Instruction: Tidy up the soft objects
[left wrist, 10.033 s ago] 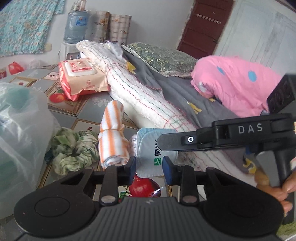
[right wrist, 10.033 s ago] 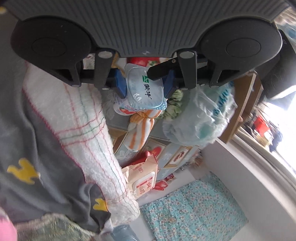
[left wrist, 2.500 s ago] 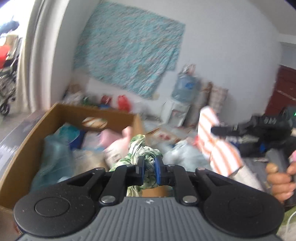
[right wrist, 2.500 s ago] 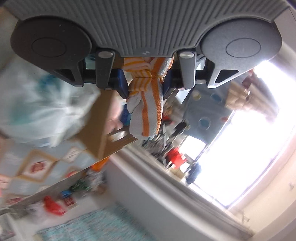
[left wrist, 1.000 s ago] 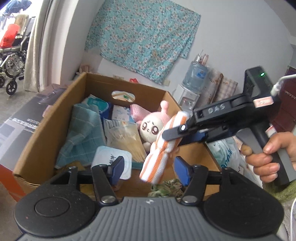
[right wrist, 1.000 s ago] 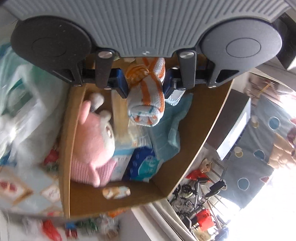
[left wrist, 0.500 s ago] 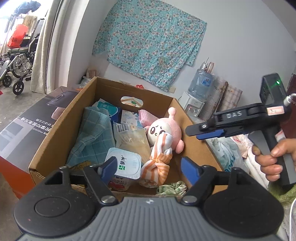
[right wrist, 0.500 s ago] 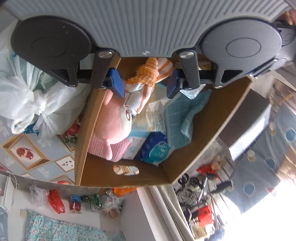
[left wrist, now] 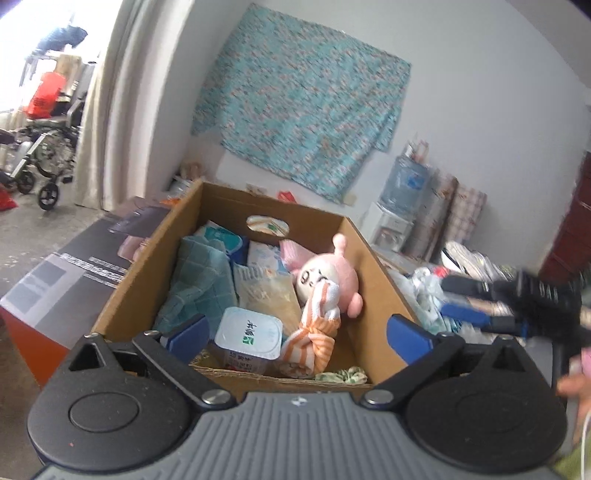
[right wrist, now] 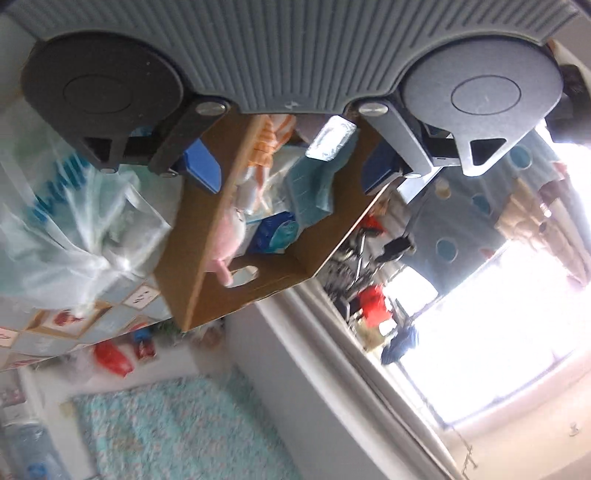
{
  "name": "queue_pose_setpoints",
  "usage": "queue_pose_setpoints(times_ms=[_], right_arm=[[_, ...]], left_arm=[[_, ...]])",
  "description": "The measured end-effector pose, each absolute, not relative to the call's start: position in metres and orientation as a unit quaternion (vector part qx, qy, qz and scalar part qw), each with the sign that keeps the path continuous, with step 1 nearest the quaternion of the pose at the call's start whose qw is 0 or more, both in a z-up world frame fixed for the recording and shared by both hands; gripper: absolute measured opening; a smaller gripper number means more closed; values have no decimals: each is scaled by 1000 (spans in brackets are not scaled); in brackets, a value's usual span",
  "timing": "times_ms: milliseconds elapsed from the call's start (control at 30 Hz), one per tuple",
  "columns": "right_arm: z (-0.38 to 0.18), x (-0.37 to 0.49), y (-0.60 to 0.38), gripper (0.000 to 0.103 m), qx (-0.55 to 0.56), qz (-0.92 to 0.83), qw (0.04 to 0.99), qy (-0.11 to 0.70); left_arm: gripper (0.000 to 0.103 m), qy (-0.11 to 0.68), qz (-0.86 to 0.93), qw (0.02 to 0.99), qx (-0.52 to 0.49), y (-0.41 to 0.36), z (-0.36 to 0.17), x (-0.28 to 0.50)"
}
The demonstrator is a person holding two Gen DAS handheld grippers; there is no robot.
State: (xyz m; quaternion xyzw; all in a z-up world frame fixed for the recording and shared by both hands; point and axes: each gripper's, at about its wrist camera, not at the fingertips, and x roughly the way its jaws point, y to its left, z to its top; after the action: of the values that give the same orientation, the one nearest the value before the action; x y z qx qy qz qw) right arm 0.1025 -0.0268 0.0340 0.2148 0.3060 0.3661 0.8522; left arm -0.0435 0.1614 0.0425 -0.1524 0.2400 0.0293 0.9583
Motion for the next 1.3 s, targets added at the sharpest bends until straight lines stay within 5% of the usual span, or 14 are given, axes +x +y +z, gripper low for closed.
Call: queue_pose_setpoints(times_ms=[300,400,933,1300], right_arm=[[18,53,-34,91,137,266,901,313],[19,40,-35,102,114,241,913,308],[33,-6,-14,102,-3,153,944,291],[34,-20,9,102,-22,180,937,299]], left_arm=[[103,271,51,949,-151,131,46,-51],[103,274,78,949,-132,118,45,-55],[103,306,183,934,26,80,27,-60],[103,311,172,935,-8,87,28,-69]])
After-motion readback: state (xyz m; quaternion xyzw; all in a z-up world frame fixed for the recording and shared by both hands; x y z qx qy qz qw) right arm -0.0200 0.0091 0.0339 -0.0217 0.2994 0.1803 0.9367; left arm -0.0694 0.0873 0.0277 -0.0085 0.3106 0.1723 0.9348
